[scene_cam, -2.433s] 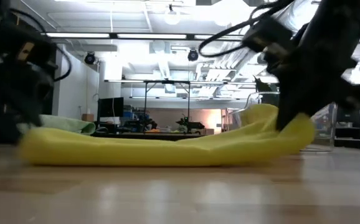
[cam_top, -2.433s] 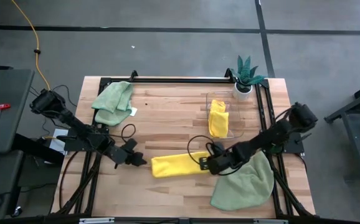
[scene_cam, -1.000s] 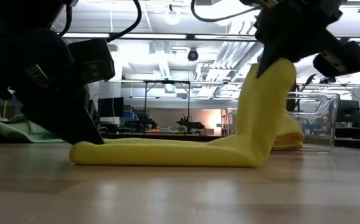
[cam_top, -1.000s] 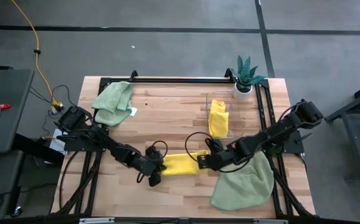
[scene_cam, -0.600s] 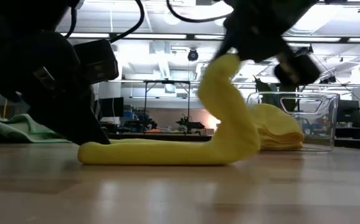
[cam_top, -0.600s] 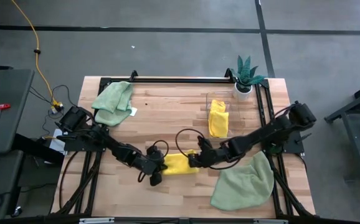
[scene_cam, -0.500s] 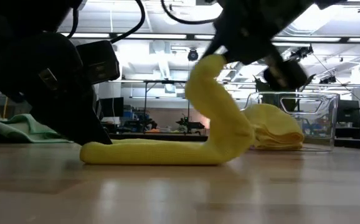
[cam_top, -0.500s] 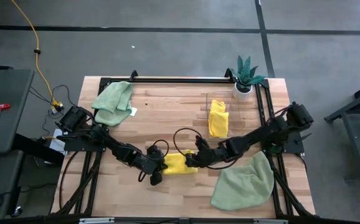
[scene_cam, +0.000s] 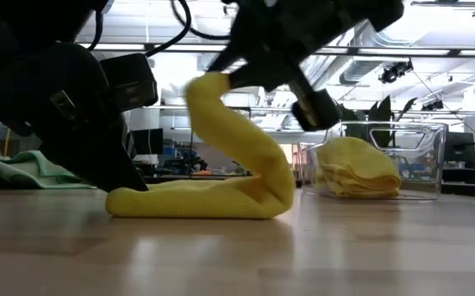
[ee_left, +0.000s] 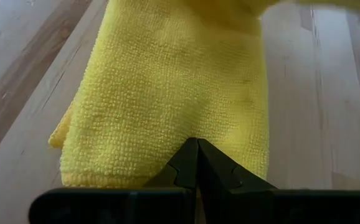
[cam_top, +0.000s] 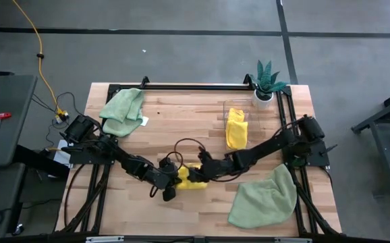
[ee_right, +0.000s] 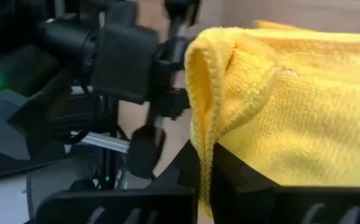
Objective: Fold microfiber towels
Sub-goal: Fold the yellow microfiber towel
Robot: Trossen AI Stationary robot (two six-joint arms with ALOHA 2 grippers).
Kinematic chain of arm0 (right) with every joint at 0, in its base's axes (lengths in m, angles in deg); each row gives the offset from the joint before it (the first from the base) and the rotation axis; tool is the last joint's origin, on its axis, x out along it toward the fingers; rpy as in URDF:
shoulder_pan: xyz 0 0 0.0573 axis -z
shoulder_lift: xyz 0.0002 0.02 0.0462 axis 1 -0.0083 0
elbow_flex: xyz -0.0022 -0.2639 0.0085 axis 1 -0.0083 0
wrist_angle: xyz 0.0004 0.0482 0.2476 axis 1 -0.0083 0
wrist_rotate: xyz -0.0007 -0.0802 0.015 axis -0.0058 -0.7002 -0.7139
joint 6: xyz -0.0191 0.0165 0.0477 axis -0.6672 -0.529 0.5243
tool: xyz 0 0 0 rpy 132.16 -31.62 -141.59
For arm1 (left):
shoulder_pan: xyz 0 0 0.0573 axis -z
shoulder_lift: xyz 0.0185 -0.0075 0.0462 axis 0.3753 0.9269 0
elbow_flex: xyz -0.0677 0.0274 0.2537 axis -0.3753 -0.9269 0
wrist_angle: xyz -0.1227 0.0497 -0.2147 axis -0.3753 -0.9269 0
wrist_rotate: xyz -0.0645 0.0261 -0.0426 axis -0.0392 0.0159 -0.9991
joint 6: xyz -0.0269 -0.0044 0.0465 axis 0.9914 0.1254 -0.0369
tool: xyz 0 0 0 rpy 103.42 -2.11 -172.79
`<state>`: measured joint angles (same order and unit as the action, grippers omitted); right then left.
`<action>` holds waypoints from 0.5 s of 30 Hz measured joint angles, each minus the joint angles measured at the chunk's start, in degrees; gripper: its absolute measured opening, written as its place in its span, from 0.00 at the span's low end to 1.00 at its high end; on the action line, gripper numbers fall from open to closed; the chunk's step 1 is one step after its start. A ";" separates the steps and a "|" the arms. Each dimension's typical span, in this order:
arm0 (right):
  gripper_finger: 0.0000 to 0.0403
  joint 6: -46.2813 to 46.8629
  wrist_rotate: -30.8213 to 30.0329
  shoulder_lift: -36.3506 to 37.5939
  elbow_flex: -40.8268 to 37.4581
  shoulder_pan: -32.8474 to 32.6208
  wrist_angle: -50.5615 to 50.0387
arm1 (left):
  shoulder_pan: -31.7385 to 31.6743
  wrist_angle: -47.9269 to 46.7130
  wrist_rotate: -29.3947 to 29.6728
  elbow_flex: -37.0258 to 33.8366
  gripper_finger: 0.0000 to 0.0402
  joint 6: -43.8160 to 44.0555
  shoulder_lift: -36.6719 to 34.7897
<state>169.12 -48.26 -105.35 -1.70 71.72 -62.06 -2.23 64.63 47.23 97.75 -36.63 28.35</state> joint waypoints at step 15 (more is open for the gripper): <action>0.02 2.71 -1.28 -3.41 3.28 0.31 -6.52 | 0.04 0.55 -0.20 -0.07 0.00 0.00 -0.15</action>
<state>171.83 -49.54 -108.76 1.58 72.03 -68.58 -2.19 65.18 47.03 97.69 -36.63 28.19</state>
